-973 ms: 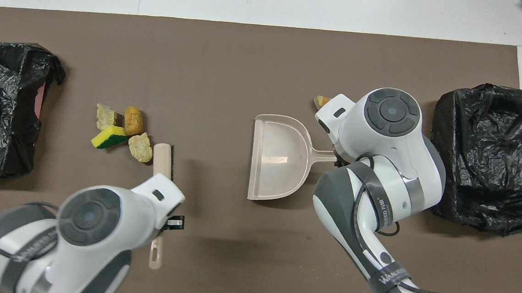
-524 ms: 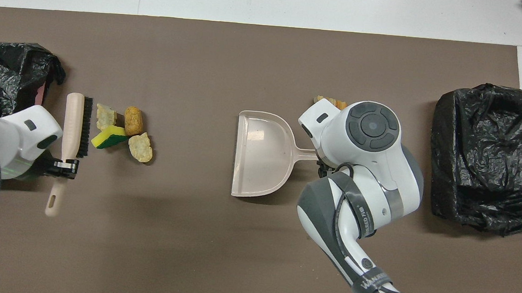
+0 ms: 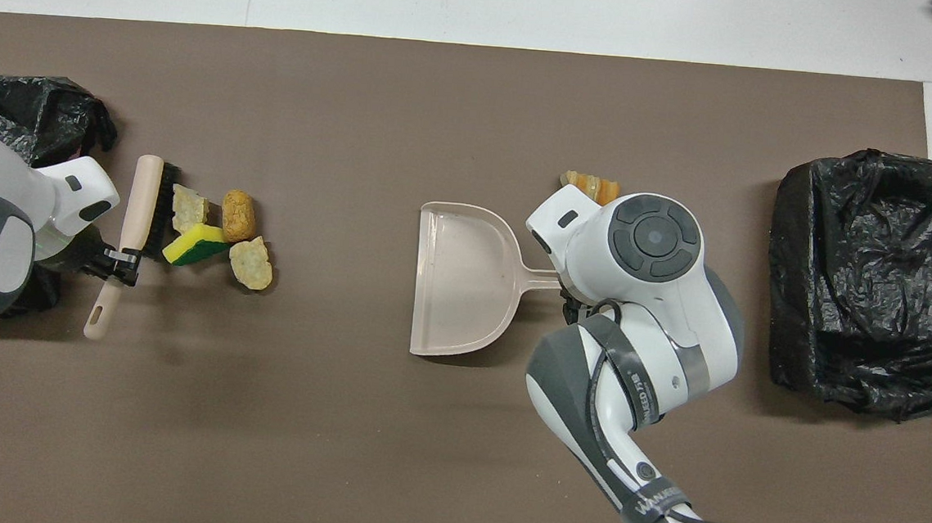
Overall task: Sweep and dump trash in bin
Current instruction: 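Carry the brush with the left gripper behind the scraps near the bag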
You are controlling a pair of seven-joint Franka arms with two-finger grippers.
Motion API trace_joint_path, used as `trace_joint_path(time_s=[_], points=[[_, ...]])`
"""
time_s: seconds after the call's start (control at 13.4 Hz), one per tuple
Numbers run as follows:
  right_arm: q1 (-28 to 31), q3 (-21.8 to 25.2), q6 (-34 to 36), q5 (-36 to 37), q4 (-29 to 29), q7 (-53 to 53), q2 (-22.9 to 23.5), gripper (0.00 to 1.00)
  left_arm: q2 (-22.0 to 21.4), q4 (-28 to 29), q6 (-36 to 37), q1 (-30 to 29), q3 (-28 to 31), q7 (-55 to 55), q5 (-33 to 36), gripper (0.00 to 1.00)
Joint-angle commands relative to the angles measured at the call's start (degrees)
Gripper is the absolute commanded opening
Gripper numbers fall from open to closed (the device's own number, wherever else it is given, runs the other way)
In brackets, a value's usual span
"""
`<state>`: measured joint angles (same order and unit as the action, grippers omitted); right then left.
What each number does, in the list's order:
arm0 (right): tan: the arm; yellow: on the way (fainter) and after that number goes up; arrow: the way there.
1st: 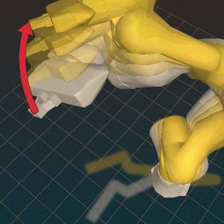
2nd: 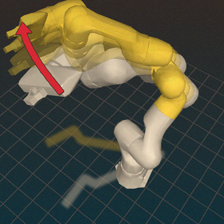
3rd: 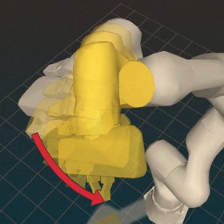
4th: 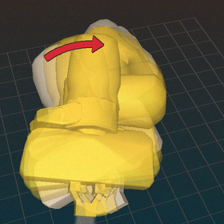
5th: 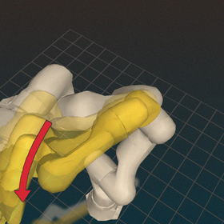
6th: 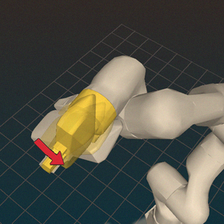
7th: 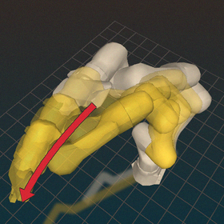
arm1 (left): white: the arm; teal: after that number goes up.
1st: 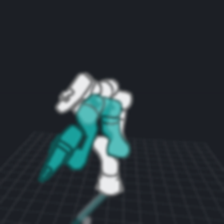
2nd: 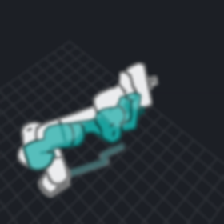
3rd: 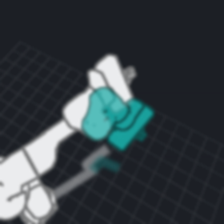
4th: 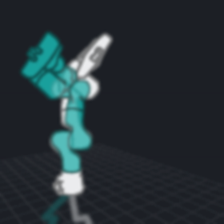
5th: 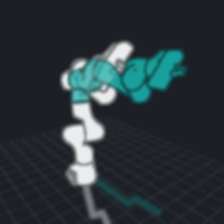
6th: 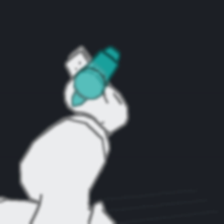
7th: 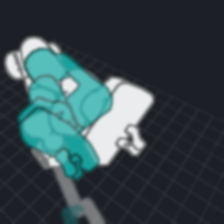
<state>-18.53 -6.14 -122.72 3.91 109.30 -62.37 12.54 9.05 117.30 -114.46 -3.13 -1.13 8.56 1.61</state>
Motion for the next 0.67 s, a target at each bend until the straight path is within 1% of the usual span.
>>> trace_joint_path(time_s=[0.0,0.15,0.22,0.3,0.37,0.45,0.6], points=[[0.1,-0.2,-1.5,0.4,1.4,-0.6,-0.7,0.00,-6.2,8.7,-1.6,0.3,-1.0,0.0,-0.7,0.00],[0.1,-0.2,-1.5,0.4,1.4,-0.6,-0.7,0.00,-8.1,11.6,-1.2,2.7,-1.0,-0.9,-5.3,0.00],[0.1,-0.2,-1.5,0.4,1.4,-0.6,-0.7,0.00,-9.0,13.2,-1.5,4.4,-1.0,-2.9,-6.3,0.00],[0.1,-0.2,-1.5,0.4,1.4,-0.6,-0.7,0.00,-9.2,13.7,-1.5,5.9,-1.1,-4.5,-7.1,0.00],[0.1,-0.2,-1.6,0.3,1.4,-0.4,-0.6,0.00,-9.6,14.0,-1.6,8.4,-1.1,-6.2,-9.4,0.00],[0.0,-0.2,-1.7,0.4,1.4,0.3,-0.4,0.00,-9.7,14.4,-2.9,10.9,-1.1,-9.1,-12.9,0.00],[-0.7,-0.2,-2.1,0.4,1.4,2.0,0.1,0.00,-9.6,14.5,-6.4,16.1,-1.1,-14.0,-15.0,0.00]])
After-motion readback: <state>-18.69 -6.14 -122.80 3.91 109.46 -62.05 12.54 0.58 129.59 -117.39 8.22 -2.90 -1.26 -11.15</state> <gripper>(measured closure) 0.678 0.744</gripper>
